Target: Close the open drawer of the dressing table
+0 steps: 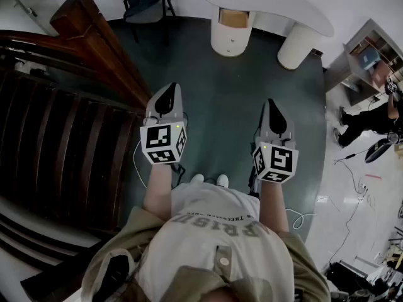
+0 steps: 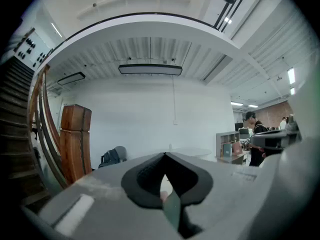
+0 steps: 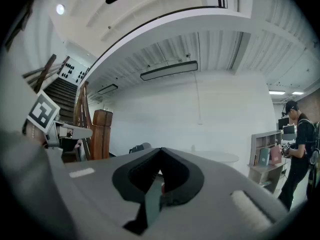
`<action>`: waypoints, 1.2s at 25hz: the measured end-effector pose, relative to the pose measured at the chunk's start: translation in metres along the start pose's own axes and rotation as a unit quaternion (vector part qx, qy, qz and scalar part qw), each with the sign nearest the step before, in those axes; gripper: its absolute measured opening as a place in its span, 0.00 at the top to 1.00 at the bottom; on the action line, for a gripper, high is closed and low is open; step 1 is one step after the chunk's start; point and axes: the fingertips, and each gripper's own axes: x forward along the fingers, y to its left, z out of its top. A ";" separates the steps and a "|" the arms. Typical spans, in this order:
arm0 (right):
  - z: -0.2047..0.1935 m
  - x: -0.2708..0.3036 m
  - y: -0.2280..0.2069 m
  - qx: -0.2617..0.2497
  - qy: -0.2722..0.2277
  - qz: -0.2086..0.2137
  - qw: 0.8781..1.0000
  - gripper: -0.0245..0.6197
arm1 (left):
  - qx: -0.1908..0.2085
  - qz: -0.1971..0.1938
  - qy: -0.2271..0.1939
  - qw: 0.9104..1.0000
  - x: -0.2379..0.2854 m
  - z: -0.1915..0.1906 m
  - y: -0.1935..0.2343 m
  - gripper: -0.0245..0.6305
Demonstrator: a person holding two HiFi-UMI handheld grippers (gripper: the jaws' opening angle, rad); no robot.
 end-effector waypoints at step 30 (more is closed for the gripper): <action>0.003 -0.002 -0.052 0.084 -0.045 0.012 0.995 0.48 | -0.033 0.025 -0.014 0.999 0.006 0.007 -0.015 0.56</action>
